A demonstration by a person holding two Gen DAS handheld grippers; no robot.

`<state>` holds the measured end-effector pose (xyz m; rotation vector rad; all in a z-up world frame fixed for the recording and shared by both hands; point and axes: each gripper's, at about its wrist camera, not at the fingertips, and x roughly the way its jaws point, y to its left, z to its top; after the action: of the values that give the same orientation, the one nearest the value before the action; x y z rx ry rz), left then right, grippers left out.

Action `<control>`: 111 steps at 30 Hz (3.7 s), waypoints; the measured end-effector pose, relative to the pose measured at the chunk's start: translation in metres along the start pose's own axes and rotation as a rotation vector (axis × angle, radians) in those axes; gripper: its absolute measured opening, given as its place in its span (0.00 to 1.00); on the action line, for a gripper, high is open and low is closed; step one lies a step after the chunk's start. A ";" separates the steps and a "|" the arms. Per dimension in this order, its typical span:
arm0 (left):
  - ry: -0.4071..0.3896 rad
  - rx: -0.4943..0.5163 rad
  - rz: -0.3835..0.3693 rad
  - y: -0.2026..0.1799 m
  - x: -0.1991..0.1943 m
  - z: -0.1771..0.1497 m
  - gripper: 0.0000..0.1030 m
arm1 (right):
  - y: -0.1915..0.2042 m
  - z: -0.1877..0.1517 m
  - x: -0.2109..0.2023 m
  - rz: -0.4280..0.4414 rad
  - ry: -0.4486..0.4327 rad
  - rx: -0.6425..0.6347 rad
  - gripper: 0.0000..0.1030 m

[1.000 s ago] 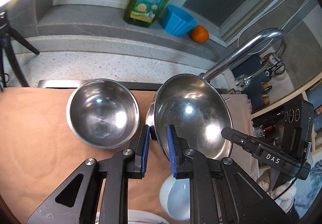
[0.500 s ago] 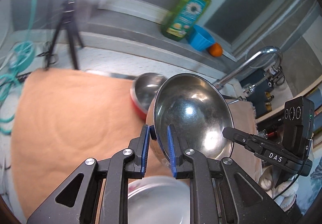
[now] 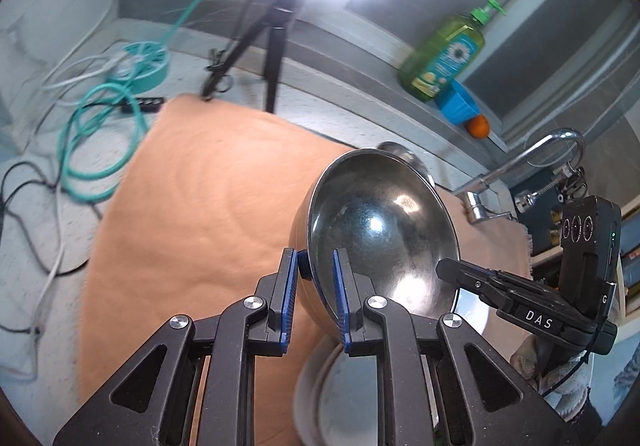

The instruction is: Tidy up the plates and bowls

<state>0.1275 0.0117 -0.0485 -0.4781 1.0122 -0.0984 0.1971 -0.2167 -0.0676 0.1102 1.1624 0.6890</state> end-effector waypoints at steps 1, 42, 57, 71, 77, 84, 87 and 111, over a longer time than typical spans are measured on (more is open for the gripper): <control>-0.001 -0.008 0.002 0.005 -0.002 -0.002 0.15 | 0.004 -0.001 0.004 0.002 0.007 -0.007 0.17; 0.029 -0.164 0.126 0.094 -0.017 -0.046 0.15 | 0.068 -0.014 0.079 0.003 0.151 -0.170 0.19; -0.041 -0.002 0.118 0.039 -0.020 -0.016 0.15 | 0.014 0.000 -0.002 -0.055 -0.048 -0.090 0.46; -0.006 0.160 0.040 -0.043 0.037 0.020 0.15 | -0.056 0.021 -0.041 -0.079 -0.171 0.036 0.47; 0.049 0.159 0.004 -0.061 0.070 0.036 0.15 | -0.094 0.035 -0.029 -0.111 -0.116 0.160 0.51; 0.097 0.136 -0.016 -0.071 0.105 0.055 0.15 | -0.121 0.055 -0.022 -0.107 -0.137 0.199 0.43; 0.109 0.119 -0.016 -0.072 0.117 0.062 0.15 | -0.129 0.063 -0.014 -0.094 -0.117 0.221 0.28; 0.203 0.100 0.003 -0.068 0.174 0.091 0.15 | -0.155 0.089 0.038 -0.060 -0.014 0.324 0.17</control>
<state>0.3055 -0.0701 -0.1171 -0.3799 1.2013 -0.1970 0.3515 -0.2947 -0.1262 0.3512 1.2516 0.4416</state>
